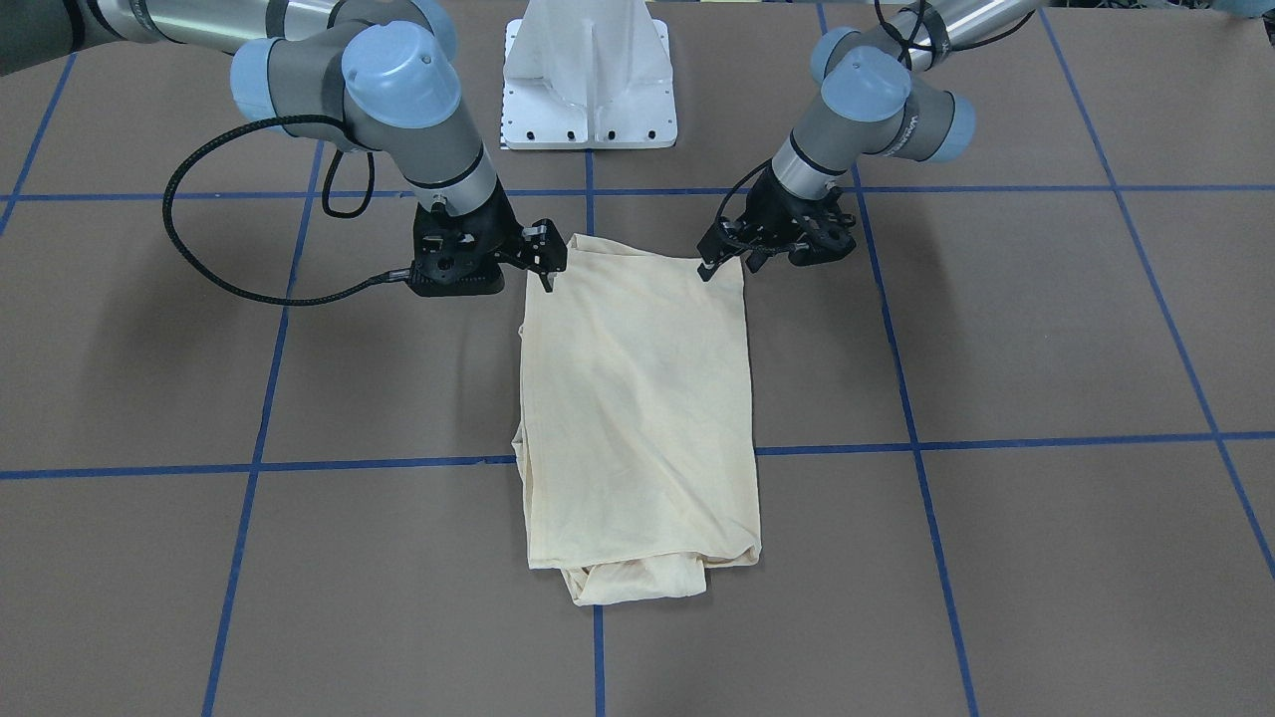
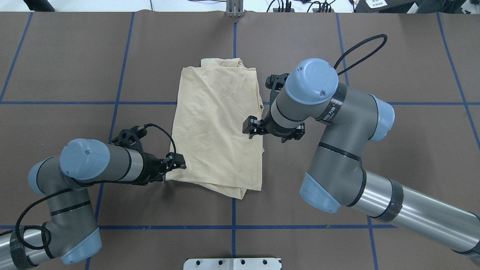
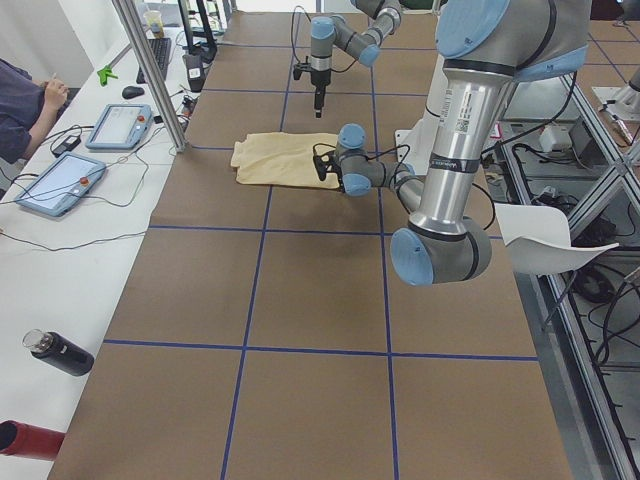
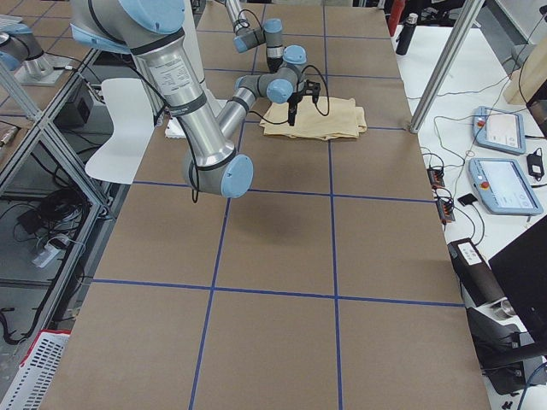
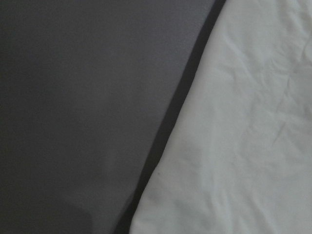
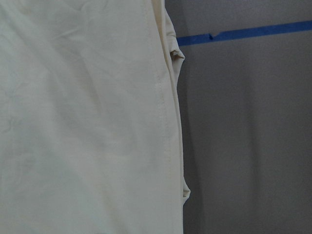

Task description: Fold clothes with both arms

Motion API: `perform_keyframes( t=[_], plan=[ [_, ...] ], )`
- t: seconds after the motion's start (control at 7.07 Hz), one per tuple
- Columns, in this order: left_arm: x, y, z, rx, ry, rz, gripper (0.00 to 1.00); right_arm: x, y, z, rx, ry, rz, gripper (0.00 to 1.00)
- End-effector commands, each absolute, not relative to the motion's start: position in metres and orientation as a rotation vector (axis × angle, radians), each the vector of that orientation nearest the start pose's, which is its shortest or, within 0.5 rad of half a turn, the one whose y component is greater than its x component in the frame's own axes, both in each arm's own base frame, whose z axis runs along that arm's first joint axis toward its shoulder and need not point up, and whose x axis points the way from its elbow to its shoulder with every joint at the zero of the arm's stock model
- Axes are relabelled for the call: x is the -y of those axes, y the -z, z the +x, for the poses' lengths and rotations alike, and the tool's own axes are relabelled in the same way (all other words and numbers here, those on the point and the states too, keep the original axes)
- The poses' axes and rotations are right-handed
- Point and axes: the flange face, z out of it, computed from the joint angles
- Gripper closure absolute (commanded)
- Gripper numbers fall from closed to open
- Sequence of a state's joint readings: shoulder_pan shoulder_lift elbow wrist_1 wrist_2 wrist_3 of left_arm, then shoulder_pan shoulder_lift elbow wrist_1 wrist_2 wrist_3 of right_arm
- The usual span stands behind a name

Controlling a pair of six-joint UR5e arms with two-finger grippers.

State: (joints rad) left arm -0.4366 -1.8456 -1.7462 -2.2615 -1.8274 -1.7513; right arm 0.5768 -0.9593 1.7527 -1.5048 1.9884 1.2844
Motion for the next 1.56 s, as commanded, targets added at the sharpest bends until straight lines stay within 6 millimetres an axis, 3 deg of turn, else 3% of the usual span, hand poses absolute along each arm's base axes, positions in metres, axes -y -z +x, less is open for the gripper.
perform_keyframes(
  t=[0.0, 0.71, 0.85, 1.13, 1.41],
  plan=[
    [0.3492, -0.3475, 0.4967, -1.167, 0.397, -0.084, 0.28, 0.4336, -0.2136, -0.4963, 0.934, -0.088, -0.001, 0.0],
    [0.3456, -0.3472, 0.5021, -1.147, 0.393, -0.093, 0.34, 0.4348, -0.2143, -0.496, 0.933, -0.091, 0.0, 0.0],
    [0.3457, -0.3438, 0.5026, -1.148, 0.392, -0.094, 0.45, 0.4348, -0.2143, -0.496, 0.933, -0.091, 0.0, 0.0],
    [0.3457, -0.3428, 0.5033, -1.136, 0.393, -0.098, 0.98, 0.4348, -0.2143, -0.496, 0.933, -0.091, 0.0, 0.0],
    [0.345, -0.3441, 0.5062, -1.131, 0.392, -0.101, 1.0, 0.4344, -0.2185, -0.4972, 0.926, -0.092, -0.005, 0.0]
  ],
)
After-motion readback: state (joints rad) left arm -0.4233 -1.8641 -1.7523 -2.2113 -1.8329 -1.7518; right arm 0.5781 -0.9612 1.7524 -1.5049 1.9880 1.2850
